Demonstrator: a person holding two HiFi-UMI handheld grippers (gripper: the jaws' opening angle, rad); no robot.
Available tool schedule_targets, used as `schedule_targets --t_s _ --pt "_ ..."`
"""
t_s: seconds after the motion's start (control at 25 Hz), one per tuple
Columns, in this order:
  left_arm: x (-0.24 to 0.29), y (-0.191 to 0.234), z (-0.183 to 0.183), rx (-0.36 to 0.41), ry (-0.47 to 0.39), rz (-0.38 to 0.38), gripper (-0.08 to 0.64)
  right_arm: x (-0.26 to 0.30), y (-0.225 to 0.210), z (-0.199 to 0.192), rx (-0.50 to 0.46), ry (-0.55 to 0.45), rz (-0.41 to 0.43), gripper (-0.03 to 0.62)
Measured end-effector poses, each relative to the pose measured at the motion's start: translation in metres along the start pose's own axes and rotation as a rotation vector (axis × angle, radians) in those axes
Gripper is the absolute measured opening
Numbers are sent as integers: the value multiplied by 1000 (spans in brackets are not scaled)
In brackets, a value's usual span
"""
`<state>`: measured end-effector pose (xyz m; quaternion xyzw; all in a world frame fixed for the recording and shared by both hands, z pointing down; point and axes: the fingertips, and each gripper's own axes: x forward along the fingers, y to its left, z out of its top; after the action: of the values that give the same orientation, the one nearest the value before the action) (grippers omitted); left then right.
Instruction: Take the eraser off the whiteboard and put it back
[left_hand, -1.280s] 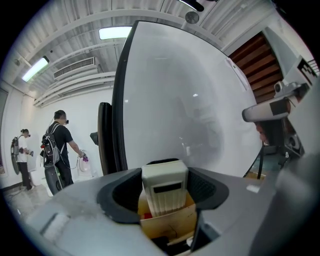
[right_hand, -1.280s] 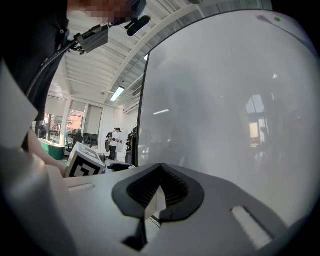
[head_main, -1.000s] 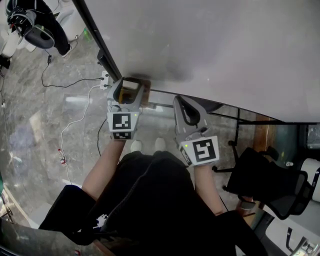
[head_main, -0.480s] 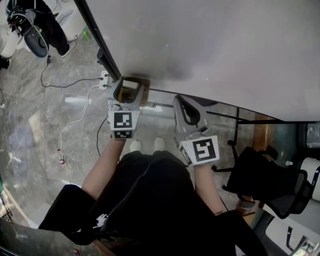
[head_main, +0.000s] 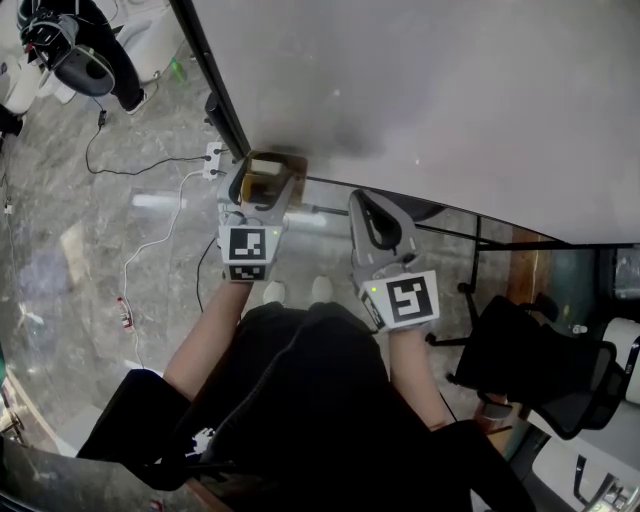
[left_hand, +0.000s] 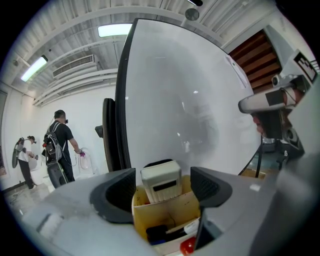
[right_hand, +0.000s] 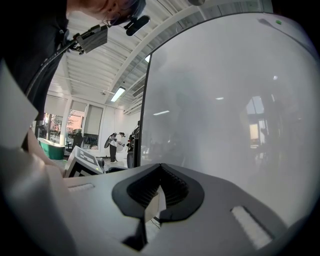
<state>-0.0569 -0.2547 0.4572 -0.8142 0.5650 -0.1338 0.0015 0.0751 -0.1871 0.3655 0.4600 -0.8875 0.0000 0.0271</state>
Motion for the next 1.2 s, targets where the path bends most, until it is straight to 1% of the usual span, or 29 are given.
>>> schedule_targets --t_s 0.24,0.28,0.4,0.48,0.56,0.64,0.8,0.96,1.08,1.2 --pt "-17 4 15 -17 -33 -21 335 5 10 3 -1 -10 -1 9" --pt "-20 4 18 -22 -42 -30 324 5 12 4 -1 -14 -1 9" --pt "-32 3 31 -43 -70 -67 321 8 19 6 -3 -19 -6 9" --pt "-41 2 44 -68 -98 -89 313 9 25 7 -3 -20 -12 9" --pt "-50 3 55 -87 -135 -103 280 11 32 9 -4 -24 -18 9" --pt "-58 3 61 -88 -157 -125 243 11 39 10 -4 -24 -27 9" --pt "-72 7 64 -87 -175 -172 177 9 52 12 -7 -30 -58 9" --pt "-89 13 64 -88 -189 -217 108 3 64 14 -7 -29 -108 9" --pt "-100 17 64 -95 -203 -254 42 -3 74 13 1 -26 -149 9" --pt "-109 18 64 -89 -214 -292 20 -12 83 10 10 -20 -186 9"
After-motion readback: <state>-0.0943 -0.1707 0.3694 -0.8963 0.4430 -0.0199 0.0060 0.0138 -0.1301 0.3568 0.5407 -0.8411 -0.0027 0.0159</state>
